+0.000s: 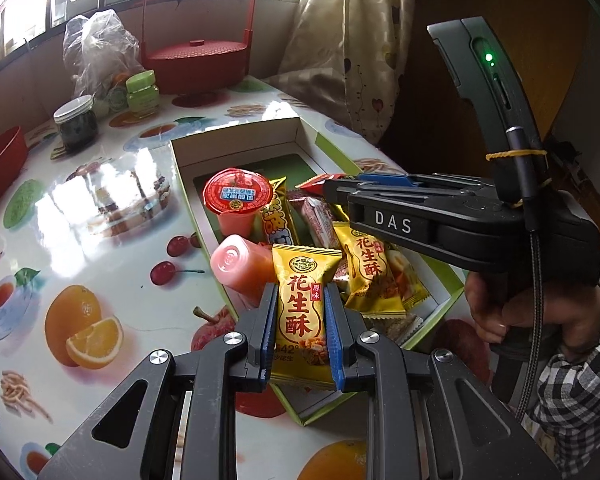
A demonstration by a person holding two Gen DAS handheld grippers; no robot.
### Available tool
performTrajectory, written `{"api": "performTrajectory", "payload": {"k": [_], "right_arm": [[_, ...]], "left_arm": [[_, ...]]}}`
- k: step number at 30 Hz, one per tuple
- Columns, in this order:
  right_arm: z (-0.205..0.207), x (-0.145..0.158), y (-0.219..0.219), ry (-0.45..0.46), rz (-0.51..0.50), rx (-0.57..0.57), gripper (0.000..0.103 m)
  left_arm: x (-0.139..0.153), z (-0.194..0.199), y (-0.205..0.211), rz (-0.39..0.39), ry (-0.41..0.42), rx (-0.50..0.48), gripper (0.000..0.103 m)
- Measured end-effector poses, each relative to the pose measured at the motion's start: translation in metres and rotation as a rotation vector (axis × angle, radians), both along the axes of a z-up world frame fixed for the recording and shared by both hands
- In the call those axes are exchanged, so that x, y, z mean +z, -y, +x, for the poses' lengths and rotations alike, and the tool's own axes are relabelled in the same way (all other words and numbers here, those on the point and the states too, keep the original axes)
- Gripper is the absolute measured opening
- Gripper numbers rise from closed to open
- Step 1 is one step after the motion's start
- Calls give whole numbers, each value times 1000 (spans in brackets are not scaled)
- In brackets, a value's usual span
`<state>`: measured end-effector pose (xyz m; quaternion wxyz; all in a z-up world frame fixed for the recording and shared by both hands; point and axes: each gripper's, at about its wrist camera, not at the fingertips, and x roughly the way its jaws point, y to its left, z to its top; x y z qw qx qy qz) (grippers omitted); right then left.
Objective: Organize snacks
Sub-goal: 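Open left tool to drop yellow packet in box while right releases red candy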
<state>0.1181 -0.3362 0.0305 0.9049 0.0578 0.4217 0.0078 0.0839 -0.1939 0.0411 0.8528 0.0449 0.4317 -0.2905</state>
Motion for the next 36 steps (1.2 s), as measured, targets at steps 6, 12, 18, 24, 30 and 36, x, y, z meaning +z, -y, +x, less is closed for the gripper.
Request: {"api": "performTrajectory", "payload": {"k": [6,12,18,24,30,36], "right_arm": [[0,-1,-2,3,6,7,32],[-4,1,-2,10,14,-9,41],[-13,5,-5,25,19,-16,48],[-30,19,-9,59,10,-35,49],[-56,32,-11,97,10,-72,50],[-87,35,-22,112,-10,-89,51]], "left_arm": [[-2,0,2,5,-15,-4,25],[-2,1,0,10,-23,10,35],[3,-3,-3,5,-7,18,36],[13,-15,-10,-14,24,20,50],[22,-28,-24,-24,61,43,50],[22,-39,-43,-12,75,74,50]]}}
